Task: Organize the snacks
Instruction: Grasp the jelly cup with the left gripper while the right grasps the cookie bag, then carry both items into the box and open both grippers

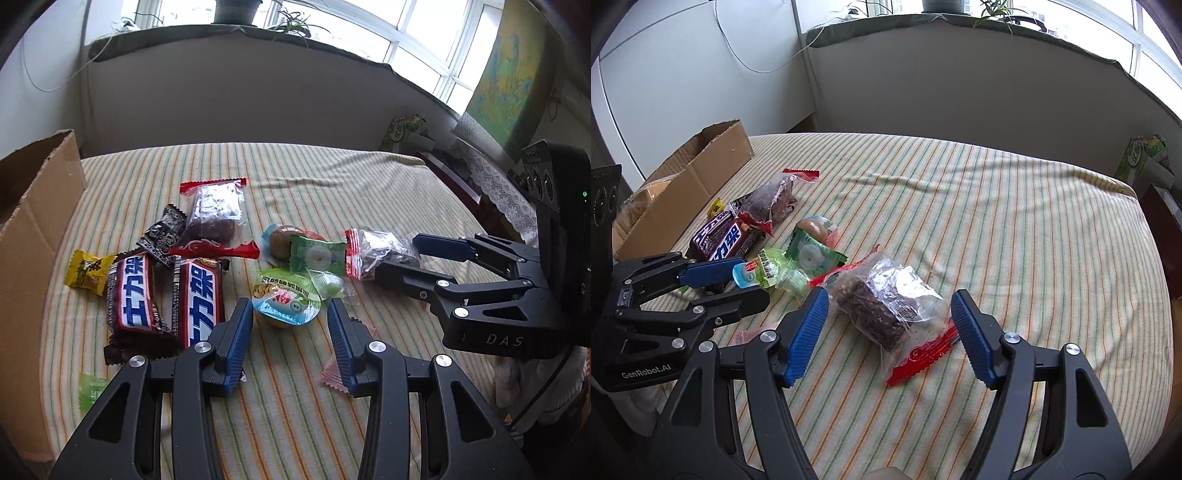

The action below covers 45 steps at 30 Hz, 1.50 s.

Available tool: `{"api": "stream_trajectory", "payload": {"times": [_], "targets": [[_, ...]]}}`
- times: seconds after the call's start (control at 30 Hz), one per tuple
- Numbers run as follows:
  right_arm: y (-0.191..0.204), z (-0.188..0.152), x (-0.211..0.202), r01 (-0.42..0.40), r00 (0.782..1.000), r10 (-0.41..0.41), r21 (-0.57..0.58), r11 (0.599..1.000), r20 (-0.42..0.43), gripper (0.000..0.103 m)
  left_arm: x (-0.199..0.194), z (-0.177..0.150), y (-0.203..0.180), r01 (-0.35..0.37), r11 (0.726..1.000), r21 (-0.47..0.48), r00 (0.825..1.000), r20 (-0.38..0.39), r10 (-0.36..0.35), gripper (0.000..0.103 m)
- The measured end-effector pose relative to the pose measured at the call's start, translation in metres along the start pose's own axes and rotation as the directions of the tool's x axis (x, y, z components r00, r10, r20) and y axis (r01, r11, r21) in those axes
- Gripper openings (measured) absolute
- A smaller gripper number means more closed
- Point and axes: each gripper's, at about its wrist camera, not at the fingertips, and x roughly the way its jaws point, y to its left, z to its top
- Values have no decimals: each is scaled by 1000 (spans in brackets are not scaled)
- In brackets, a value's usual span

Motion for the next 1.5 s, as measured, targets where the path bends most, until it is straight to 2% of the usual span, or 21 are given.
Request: {"api": "stream_trajectory", "payload": {"times": [0.17, 0.23, 0.27, 0.5, 1.07, 1.5], "targets": [[3, -3, 4, 20, 1000, -21, -13, 1000, -10, 72, 0, -1, 2, -4, 1000, -2, 1000, -1, 4, 38], [3, -3, 5, 14, 1000, -14, -12, 1000, -16, 63, 1, 0, 2, 0, 1000, -9, 1000, -1, 0, 36], [3, -3, 6, 15, 1000, -15, -11, 1000, -20, 56, 1, -1, 2, 1, 1000, -9, 1000, -1, -1, 36], [2, -3, 6, 9, 1000, -9, 7, 1000, -5, 47, 2, -1, 2, -6, 1000, -6, 1000, 2, 6, 34], [3, 1, -23, -14, 996, 10, 46, 999, 84, 45, -23, -3, 7, 15, 999, -44, 998, 67, -12, 34], [49, 28, -36, -90, 986, 88, 10, 996, 141, 45, -83, 0, 31, 14, 996, -84, 977, 211, 4, 34]]}}
